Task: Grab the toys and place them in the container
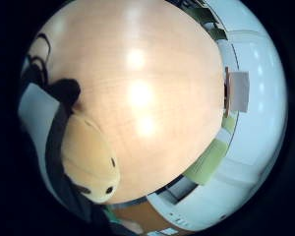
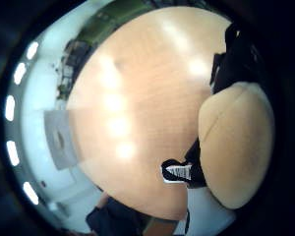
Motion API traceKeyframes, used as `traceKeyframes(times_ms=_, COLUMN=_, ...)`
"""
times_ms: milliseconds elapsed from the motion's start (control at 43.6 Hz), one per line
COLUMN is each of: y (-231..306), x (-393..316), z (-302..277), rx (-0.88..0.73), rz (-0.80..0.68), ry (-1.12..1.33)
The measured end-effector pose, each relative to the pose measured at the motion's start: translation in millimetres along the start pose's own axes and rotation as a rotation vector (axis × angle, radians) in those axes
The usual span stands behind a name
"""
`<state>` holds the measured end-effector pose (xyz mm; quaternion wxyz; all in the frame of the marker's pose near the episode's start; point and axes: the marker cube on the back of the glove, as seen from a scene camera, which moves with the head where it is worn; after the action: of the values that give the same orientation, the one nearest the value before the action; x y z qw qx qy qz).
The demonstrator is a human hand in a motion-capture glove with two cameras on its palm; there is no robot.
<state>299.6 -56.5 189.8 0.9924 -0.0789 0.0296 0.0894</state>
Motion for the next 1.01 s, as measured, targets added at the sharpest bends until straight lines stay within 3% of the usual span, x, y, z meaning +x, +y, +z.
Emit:
traceKeyframes(times_ms=276, y=3.7, x=-5.2, z=-20.5, rx=-0.024, rz=0.044, ry=-0.076)
traceKeyframes(times_ms=528, y=18.3, x=-48.1, z=-118.4, rx=0.069, rz=0.036, ry=-0.122)
traceKeyframes(times_ms=735, y=34.6, x=-129.8, z=-209.5, rx=0.141, rz=0.009, ry=-0.137)
traceKeyframes(times_ms=850, y=28.6, x=-183.2, z=-260.6, rx=0.264, rz=-0.095, ry=-0.131)
traceKeyframes(times_ms=1010, y=37.9, x=-270.7, z=-305.6, rx=0.305, rz=-0.238, ry=-0.145)
